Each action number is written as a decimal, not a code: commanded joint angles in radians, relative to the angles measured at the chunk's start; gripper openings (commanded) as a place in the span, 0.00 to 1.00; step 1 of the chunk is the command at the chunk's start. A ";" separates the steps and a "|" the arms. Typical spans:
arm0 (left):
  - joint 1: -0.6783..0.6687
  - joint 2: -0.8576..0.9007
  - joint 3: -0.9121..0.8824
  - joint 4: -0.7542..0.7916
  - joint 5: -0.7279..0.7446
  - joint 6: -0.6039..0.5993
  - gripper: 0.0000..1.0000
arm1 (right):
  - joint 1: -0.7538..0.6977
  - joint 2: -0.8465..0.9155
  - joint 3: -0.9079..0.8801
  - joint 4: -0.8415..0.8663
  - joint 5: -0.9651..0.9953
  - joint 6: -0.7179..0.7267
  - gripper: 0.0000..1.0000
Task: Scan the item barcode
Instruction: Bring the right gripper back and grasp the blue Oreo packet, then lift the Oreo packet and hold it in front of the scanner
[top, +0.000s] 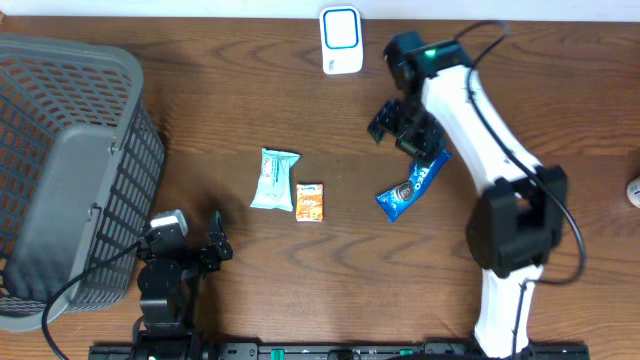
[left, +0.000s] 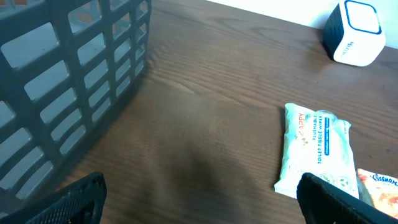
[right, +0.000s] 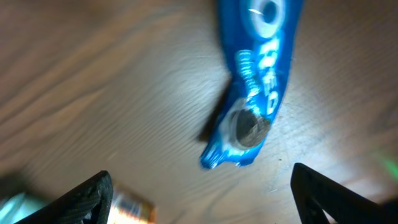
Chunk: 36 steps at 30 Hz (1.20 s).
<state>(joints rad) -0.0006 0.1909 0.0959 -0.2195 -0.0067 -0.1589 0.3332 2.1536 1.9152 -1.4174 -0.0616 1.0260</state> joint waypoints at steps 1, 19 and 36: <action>0.005 0.001 -0.027 -0.006 -0.013 0.009 0.98 | -0.012 0.053 -0.002 -0.006 0.047 0.148 0.87; 0.005 0.001 -0.027 -0.006 -0.013 0.009 0.98 | -0.038 0.286 -0.002 -0.018 0.172 0.148 0.77; 0.005 0.001 -0.027 -0.006 -0.013 0.009 0.98 | -0.059 0.237 0.164 -0.149 -0.283 -0.355 0.01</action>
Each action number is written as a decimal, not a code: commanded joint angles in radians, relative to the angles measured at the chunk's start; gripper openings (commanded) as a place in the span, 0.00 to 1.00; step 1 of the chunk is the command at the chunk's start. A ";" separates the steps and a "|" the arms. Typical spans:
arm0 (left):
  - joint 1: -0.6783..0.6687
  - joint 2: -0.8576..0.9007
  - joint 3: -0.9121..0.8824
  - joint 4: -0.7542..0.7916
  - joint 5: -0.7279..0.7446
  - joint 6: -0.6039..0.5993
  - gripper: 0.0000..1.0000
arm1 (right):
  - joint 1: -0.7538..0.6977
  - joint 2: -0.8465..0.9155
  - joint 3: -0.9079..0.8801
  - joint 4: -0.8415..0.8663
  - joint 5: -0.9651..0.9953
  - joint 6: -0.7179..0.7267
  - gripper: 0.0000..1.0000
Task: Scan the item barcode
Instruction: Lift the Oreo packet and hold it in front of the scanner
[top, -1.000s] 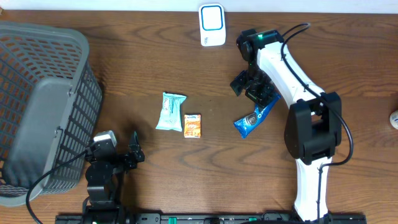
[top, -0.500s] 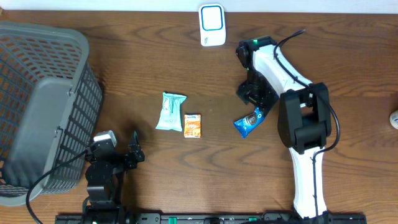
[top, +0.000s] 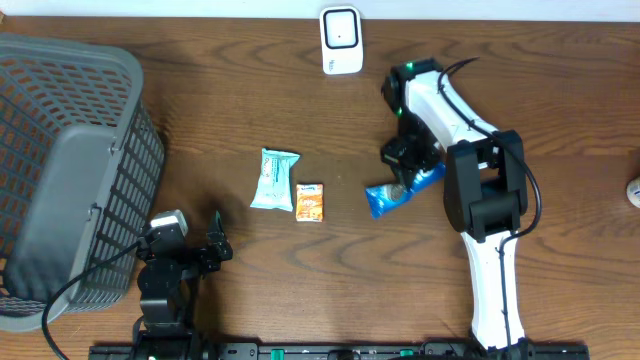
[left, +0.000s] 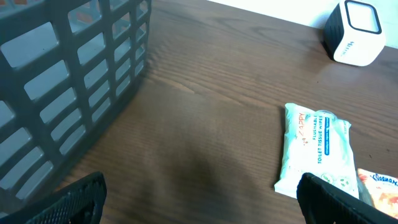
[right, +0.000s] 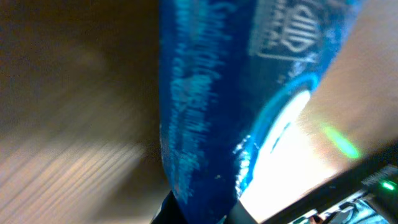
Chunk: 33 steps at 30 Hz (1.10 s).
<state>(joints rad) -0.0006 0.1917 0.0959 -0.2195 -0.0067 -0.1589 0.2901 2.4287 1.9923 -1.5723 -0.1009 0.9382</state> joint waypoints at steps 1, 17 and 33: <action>0.005 0.000 -0.027 -0.006 -0.013 0.009 0.98 | -0.016 -0.050 0.108 0.006 -0.303 -0.336 0.01; 0.005 0.000 -0.027 -0.006 -0.013 0.008 0.98 | 0.000 -0.145 0.165 -0.046 -1.034 -1.401 0.01; 0.005 0.000 -0.027 -0.006 -0.013 0.009 0.98 | 0.032 -0.145 0.126 -0.127 -1.379 -2.147 0.01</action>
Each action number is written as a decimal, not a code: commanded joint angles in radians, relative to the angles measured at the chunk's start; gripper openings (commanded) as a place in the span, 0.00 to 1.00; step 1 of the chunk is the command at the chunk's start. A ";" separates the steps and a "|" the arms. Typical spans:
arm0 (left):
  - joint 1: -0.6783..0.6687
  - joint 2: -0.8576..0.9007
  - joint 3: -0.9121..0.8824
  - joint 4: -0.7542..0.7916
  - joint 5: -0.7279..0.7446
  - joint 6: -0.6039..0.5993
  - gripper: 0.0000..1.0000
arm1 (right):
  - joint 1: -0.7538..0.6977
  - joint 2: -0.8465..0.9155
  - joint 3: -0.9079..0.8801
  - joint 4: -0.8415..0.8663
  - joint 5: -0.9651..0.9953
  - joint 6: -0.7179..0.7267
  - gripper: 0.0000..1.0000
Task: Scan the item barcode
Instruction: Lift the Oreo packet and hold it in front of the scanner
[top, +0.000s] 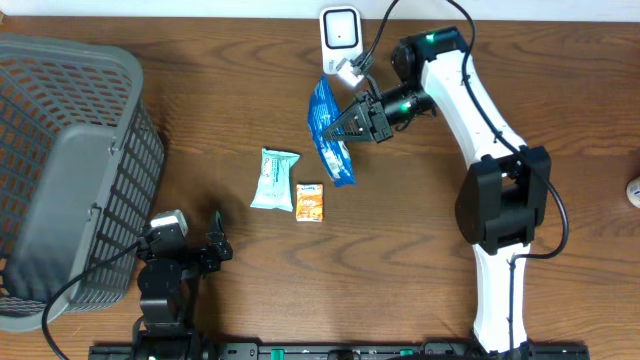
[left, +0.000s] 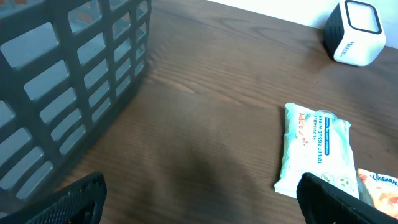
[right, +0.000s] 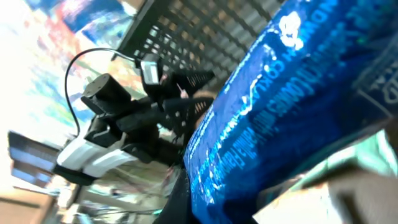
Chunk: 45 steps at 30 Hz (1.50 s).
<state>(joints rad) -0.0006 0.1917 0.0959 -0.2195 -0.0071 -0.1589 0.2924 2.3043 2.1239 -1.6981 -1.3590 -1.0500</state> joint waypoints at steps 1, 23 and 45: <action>0.005 0.000 -0.027 -0.006 -0.012 0.008 0.98 | 0.035 -0.021 -0.005 -0.001 -0.120 -0.148 0.01; 0.005 0.000 -0.027 -0.006 -0.012 0.009 0.98 | 0.135 -0.025 -0.003 0.375 1.326 0.895 0.01; 0.005 0.000 -0.027 -0.006 -0.012 0.009 0.98 | 0.286 0.022 -0.006 1.315 1.675 0.192 0.01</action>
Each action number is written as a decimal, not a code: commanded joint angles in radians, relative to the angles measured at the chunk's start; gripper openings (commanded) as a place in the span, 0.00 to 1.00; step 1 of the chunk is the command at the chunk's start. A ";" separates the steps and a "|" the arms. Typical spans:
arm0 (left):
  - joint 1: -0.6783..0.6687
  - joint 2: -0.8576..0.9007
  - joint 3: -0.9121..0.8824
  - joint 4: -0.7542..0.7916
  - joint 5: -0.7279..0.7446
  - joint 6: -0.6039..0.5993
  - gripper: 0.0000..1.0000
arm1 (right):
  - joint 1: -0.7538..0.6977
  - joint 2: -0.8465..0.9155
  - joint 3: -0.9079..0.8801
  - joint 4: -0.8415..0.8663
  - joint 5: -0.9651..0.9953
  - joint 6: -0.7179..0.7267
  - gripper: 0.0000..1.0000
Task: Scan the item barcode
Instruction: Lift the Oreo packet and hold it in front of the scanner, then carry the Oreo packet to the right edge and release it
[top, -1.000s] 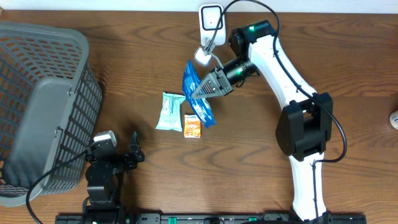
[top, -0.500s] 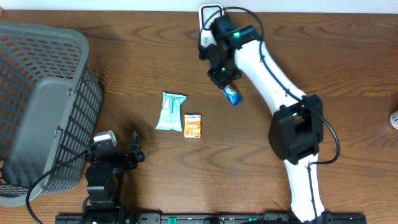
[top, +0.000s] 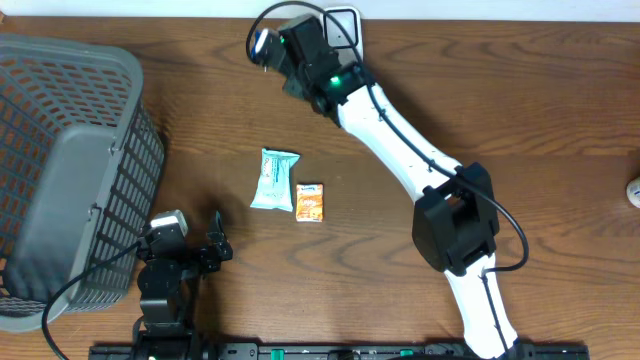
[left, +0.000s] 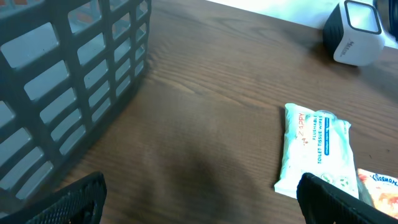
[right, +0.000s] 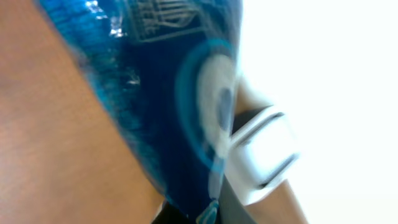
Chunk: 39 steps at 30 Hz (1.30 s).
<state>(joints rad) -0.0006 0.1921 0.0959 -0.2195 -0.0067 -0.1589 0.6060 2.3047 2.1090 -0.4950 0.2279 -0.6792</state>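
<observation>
A blue Oreo packet (right: 155, 93) fills the right wrist view, and my right gripper (right: 202, 214) is shut on its lower end. Just beside the packet is the white barcode scanner (right: 264, 152). From overhead, the scanner (top: 345, 22) stands at the table's back edge with the right wrist beside it, and the packet is hidden under the arm. My left gripper (left: 199, 199) rests open and empty at the front left, far from both.
A grey basket (top: 60, 170) takes up the left side. A pale green wipes pack (top: 274, 179) and a small orange packet (top: 310, 202) lie mid-table. A small white object (top: 634, 190) sits at the right edge. The right arm stretches diagonally across the table.
The right arm has moved from mid-table to the back edge with the blue packet, which is now close beside the scanner and hidden from overhead. The left arm has not moved.
The blue packet lay on the table at the right with my right gripper open above it. Then the gripper was down on the packet. Later it held the packet up in front of the scanner, and now holds it right beside the scanner.
</observation>
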 joint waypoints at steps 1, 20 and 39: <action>0.005 0.000 -0.027 -0.006 -0.013 0.008 0.98 | -0.035 0.033 0.008 0.168 0.104 -0.203 0.01; 0.005 0.000 -0.027 -0.006 -0.013 0.009 0.98 | -0.122 0.389 0.008 0.835 0.152 -0.855 0.01; 0.005 0.000 -0.027 -0.006 -0.013 0.009 0.98 | -0.128 -0.017 0.008 0.241 0.161 -0.391 0.01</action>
<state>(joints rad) -0.0006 0.1940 0.0959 -0.2195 -0.0071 -0.1589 0.4896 2.4695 2.1033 -0.1783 0.3614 -1.2816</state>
